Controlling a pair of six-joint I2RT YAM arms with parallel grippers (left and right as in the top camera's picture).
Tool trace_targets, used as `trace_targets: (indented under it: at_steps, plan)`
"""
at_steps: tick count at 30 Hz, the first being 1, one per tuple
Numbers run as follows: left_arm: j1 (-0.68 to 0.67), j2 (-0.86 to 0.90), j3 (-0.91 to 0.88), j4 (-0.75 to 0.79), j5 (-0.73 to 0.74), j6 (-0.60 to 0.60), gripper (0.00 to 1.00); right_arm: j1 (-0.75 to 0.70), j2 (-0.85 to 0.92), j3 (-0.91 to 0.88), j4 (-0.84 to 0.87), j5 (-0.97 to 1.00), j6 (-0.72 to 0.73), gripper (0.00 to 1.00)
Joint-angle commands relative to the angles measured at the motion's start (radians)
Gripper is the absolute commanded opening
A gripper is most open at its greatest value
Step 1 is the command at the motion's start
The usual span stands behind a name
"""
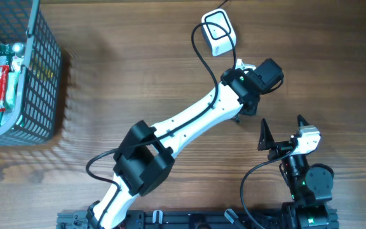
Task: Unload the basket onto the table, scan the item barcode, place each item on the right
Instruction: 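Carry the tissue pack with the left gripper and set it on the table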
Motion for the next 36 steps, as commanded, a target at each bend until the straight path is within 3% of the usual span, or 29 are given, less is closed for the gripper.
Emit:
trace_targets:
  at_steps: [1,17,24,31,33,36]
  plan:
    - [0.003,0.016,0.010,0.012,0.021,-0.023,0.41,-0.004,-0.005,-0.001,0.002,-0.009,0.006,1.00]
    - [0.000,0.100,-0.008,0.053,0.047,-0.023,0.42,-0.004,-0.005,-0.001,0.002,-0.009,0.006,1.00]
    - [-0.004,0.101,-0.009,0.040,0.047,-0.023,0.49,-0.004,-0.005,-0.001,0.002,-0.009,0.006,1.00]
    - [-0.017,0.101,-0.009,0.041,0.047,-0.022,0.80,-0.004,-0.005,-0.001,0.002,-0.009,0.006,1.00]
    - [-0.017,0.101,-0.009,0.037,0.048,-0.022,0.97,-0.004,-0.005,-0.001,0.002,-0.009,0.006,1.00]
    - [-0.017,0.091,-0.008,0.026,0.050,0.071,1.00,-0.004,-0.005,-0.001,0.002,-0.009,0.006,1.00]
